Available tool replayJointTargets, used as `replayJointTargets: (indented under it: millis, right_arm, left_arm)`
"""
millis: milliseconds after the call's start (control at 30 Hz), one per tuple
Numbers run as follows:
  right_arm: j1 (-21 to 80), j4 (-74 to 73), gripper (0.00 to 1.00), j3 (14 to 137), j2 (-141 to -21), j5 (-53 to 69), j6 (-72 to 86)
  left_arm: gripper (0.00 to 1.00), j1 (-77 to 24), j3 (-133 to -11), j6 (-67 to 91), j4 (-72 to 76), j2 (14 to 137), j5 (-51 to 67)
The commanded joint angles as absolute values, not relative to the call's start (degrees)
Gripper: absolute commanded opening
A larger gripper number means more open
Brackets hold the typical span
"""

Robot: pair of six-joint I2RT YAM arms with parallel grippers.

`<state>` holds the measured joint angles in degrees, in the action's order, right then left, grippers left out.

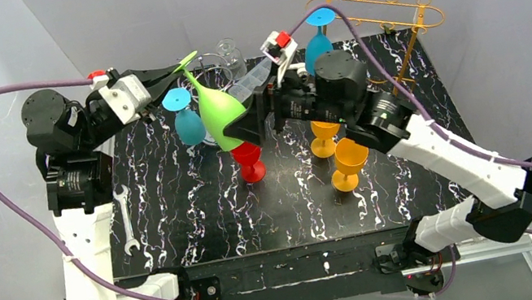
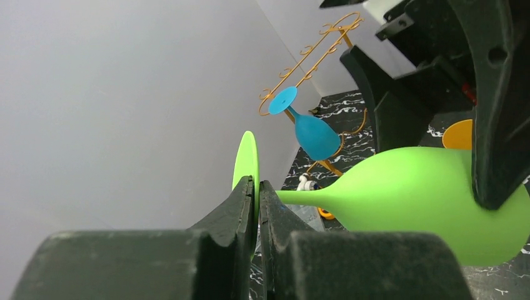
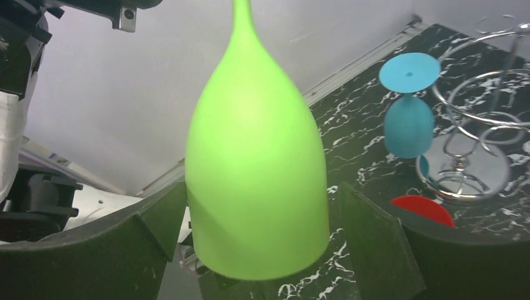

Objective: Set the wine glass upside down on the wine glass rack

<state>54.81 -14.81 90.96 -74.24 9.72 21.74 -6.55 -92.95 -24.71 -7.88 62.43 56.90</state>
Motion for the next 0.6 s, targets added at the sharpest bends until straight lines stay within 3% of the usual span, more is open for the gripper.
replayJointTargets:
  millis: [0, 567]
  right_arm:
    - [54.8, -5.6, 0.98, 91.3, -74.7, 14.8, 23.9]
    - [55.0, 4.0, 0.98, 88.7, -81.5, 27.9, 31.8]
  left_arm:
    - [0.0, -6.9, -93.4, -25.0, -7.5, 61.2, 57.9]
    - [0.0, -7.4, -93.0, -24.5, -8.3, 60.1, 60.5]
